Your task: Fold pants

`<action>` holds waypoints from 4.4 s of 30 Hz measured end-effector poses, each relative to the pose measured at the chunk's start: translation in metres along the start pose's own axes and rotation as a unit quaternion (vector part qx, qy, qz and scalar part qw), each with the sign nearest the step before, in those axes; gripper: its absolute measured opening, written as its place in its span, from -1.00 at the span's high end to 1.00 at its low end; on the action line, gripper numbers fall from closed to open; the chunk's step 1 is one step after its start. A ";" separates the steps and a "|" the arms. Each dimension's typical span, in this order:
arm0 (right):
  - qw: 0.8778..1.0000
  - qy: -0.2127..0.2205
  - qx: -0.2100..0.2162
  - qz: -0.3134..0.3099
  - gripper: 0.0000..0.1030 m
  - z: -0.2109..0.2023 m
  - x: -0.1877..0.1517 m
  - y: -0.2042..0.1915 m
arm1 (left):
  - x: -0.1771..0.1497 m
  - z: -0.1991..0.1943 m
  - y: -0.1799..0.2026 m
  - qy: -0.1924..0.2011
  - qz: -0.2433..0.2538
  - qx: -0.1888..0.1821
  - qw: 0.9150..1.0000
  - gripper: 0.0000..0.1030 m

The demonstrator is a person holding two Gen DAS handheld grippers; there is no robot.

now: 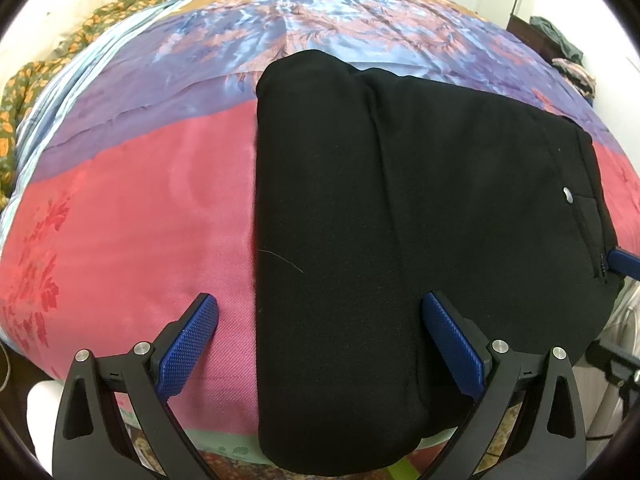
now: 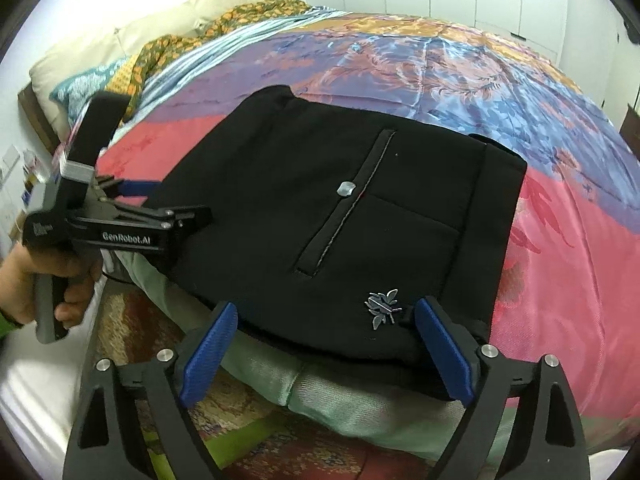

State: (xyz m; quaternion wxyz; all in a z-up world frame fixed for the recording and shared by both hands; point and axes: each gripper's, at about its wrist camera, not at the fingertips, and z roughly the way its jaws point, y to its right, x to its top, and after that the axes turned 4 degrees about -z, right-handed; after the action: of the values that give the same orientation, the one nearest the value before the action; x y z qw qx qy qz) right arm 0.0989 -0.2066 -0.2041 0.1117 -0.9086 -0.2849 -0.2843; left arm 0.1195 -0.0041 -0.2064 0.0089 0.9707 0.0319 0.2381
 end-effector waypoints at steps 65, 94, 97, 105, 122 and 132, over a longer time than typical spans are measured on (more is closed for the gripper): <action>0.906 -0.012 0.265 0.330 -0.88 -0.002 -0.026 0.173 | 0.024 0.004 -0.094 -0.118 -0.108 -0.283 0.946 -0.87; 0.957 0.060 0.252 0.131 0.26 0.006 0.177 0.139 | 0.196 -0.058 -0.086 0.049 -0.050 -0.258 0.964 0.36; 0.956 0.072 0.244 0.144 0.12 0.026 0.206 0.162 | 0.216 -0.031 -0.086 0.062 -0.040 -0.201 0.977 -0.28; 0.980 0.009 0.031 0.198 -0.54 0.047 0.132 0.233 | 0.141 -0.012 -0.107 0.086 -0.082 -0.013 0.993 -0.75; 0.971 0.195 -0.103 0.089 -1.00 -0.126 0.095 0.072 | 0.092 -0.168 -0.057 0.214 -0.040 0.111 0.970 -0.97; 0.968 0.174 -0.147 0.106 -1.00 -0.159 0.111 0.035 | 0.069 -0.192 -0.045 0.162 -0.058 0.060 0.983 -0.97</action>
State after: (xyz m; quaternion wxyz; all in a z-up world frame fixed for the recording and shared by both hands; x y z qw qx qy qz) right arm 0.1227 -0.2429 -0.0121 0.0542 -0.8766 -0.1180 -0.4634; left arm 0.0888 0.0453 -0.0062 -0.0409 0.9145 0.1033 0.3891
